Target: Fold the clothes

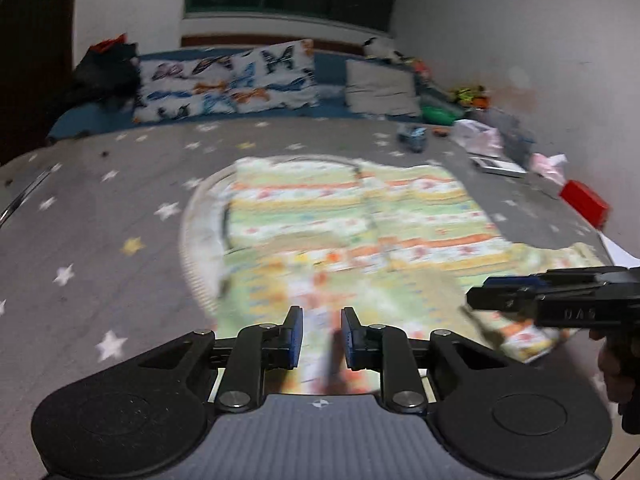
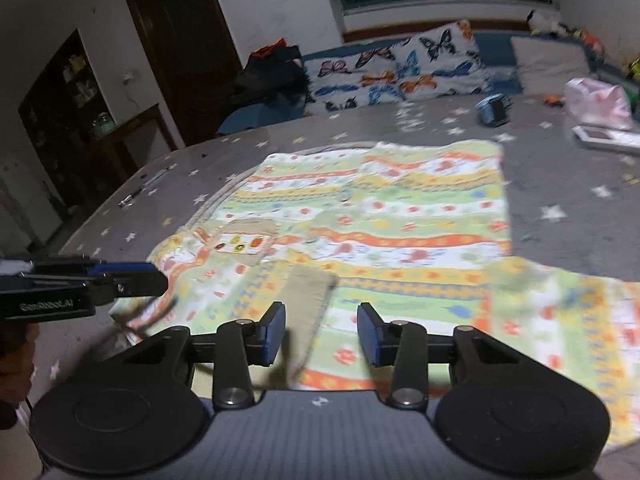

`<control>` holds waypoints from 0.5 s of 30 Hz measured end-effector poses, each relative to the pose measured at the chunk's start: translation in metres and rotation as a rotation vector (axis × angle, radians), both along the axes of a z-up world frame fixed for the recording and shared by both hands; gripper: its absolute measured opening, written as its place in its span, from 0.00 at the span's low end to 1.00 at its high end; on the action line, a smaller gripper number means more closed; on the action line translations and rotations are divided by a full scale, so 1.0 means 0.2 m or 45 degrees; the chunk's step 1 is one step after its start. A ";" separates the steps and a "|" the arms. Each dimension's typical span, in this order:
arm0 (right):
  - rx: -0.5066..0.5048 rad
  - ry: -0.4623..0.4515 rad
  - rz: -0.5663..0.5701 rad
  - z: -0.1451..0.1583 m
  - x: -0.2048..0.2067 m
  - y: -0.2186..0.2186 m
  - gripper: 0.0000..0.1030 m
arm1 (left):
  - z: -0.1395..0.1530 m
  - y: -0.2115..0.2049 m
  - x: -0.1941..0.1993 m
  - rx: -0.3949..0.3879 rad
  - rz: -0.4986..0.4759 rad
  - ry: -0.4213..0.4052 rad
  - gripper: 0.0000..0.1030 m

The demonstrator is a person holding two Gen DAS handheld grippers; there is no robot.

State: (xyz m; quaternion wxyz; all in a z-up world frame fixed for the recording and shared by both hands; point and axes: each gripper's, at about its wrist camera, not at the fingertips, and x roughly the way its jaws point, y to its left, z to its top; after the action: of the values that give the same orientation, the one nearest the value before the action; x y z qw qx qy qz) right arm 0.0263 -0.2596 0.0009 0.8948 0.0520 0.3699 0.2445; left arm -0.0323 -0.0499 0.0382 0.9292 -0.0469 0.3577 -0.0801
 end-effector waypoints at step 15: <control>-0.089 -0.014 -0.005 -0.05 0.07 0.12 0.08 | 0.09 0.15 0.03 0.012 0.077 -0.001 0.33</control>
State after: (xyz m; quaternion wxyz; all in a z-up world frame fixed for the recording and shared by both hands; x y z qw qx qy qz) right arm 0.0406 -0.2351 -0.0084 0.8986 0.0201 0.3731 0.2300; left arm -0.0265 -0.0191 0.0561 0.9316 -0.0534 0.3559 -0.0505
